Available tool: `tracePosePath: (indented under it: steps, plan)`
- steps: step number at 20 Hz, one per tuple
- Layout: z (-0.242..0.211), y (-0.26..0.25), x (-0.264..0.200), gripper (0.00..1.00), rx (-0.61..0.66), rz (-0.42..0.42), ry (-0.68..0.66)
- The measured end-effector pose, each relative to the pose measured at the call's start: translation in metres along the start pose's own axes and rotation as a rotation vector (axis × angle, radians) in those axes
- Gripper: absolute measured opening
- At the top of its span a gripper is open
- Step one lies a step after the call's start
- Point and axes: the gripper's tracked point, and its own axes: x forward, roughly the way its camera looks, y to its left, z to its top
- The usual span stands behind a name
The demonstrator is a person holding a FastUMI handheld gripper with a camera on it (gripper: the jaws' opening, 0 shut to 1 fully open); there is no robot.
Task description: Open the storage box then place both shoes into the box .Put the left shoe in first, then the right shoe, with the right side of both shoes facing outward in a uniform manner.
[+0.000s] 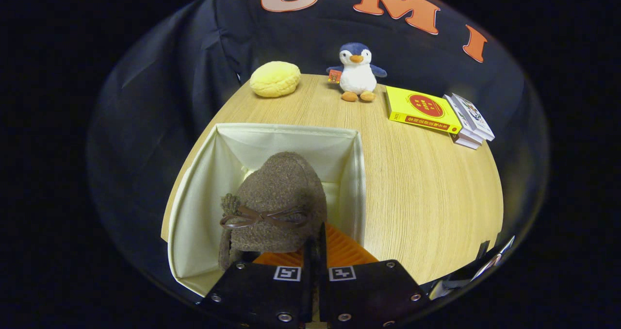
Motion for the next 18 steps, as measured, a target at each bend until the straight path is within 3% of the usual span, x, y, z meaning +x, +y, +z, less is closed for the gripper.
tracePosePath:
  steps: [3, 6, 9, 13, 18]
  plan:
    - [-0.002, 0.001, -0.009, 0.18, 0.012, 0.037, -0.003]
    - [0.005, -0.002, -0.023, 0.18, 0.019, 0.105, -0.025]
    - [0.024, -0.008, -0.053, 0.3, 0.032, 0.176, -0.088]
    - [0.061, -0.043, -0.094, 0.45, 0.031, 0.231, -0.244]
    - [0.107, -0.114, -0.148, 0.61, 0.032, 0.213, -0.5]
